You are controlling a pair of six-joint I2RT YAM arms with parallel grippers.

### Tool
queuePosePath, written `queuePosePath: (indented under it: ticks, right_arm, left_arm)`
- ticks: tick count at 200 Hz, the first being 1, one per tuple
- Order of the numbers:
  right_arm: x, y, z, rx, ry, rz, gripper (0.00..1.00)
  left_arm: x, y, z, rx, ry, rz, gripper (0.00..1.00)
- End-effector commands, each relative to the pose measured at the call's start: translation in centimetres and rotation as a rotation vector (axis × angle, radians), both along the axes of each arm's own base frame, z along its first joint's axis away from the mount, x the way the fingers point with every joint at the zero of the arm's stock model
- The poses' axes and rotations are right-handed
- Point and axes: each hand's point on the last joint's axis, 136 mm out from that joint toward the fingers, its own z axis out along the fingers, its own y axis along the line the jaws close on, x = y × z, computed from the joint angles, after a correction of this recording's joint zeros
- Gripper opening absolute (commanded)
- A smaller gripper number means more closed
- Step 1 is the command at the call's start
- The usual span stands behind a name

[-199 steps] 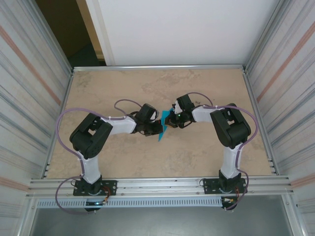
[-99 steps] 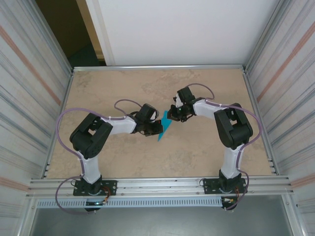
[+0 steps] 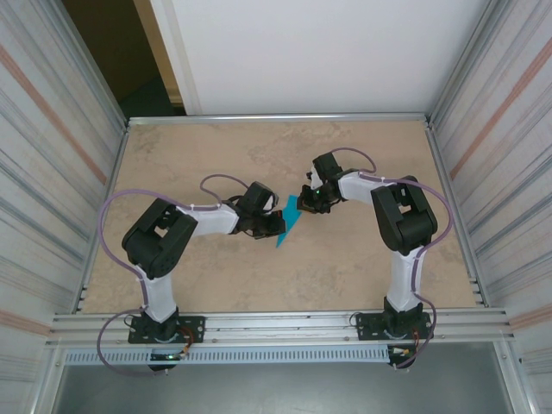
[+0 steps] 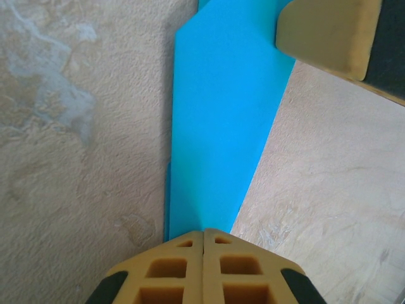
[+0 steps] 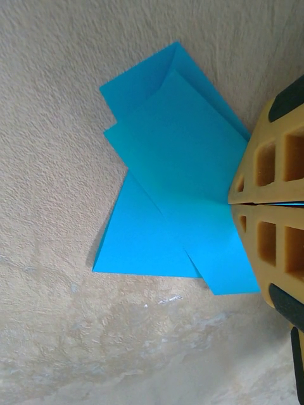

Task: Fold a paper plane with a square sheet of paper (pick it up from the middle)
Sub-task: Fold the wing for the fifth time at the center of the table.

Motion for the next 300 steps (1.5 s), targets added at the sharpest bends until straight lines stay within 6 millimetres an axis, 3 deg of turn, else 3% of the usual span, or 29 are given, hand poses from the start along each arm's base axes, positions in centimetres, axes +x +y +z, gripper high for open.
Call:
queuePosePath:
  ticks: [1, 28, 46, 87, 153, 179, 222, 242, 263, 300]
  right_arm:
    - [-1.3, -1.2, -2.7, -0.05, 0.067, 0.0, 0.07]
    - [-2.6, -0.4, -2.5, -0.01, 0.075, 0.016, 0.07]
    - [-3.6, 0.6, -2.1, 0.006, 0.071, 0.045, 0.07]
    - [-3.9, 1.0, -1.7, 0.012, 0.06, 0.036, 0.07]
    - [-2.8, 0.3, -1.5, 0.021, 0.049, 0.019, 0.07]
    - [-1.4, -0.9, -1.5, 0.008, 0.031, -0.006, 0.07]
    - [2.7, -4.0, -1.9, 0.006, 0.003, -0.084, 0.08]
    - [3.8, -5.0, -1.9, 0.002, -0.007, -0.107, 0.08]
    - [4.2, -5.3, -0.4, -0.002, -0.038, -0.108, 0.09]
    - [3.1, -5.7, 4.6, -0.003, -0.14, -0.118, 0.15]
  left_arm:
    - [-1.9, 0.8, -0.3, 0.048, 0.042, -0.04, 0.03]
    - [0.0, -1.0, 3.5, -0.021, -0.067, -0.08, 0.06]
    - [0.9, -1.6, 3.9, -0.009, -0.091, -0.094, 0.06]
    - [1.3, -1.5, 0.6, 0.053, -0.027, -0.083, 0.04]
    - [-1.0, 0.5, -2.7, 0.131, 0.076, -0.053, 0.02]
    - [-2.4, 1.4, -4.0, 0.162, 0.119, -0.043, 0.02]
    - [-3.4, 2.3, -4.9, 0.181, 0.142, -0.036, 0.02]
    - [-3.0, 1.8, -4.3, 0.165, 0.124, -0.042, 0.02]
    - [-2.0, 0.6, -2.9, 0.134, 0.093, -0.067, 0.04]
    - [0.4, -2.4, 3.2, 0.021, -0.02, -0.118, 0.1]
